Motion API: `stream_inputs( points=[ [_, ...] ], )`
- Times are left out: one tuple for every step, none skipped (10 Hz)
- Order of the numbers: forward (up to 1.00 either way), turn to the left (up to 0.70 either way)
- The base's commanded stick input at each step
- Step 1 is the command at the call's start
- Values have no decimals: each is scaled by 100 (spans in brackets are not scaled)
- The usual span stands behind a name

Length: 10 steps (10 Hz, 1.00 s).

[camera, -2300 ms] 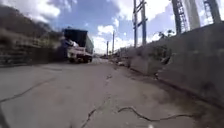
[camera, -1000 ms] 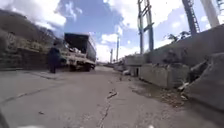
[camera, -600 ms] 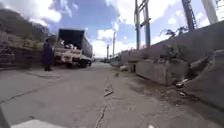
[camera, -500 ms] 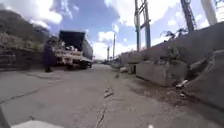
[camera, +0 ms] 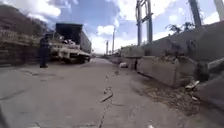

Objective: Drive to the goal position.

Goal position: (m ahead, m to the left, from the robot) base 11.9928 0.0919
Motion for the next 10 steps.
stream_inputs(
  points=[
    [0,0],
    [0,0],
    [0,0],
    [0,0],
    [0,0],
    [0,0],
    [0,0],
    [0,0],
    [0,0],
    [0,11]
  ],
)
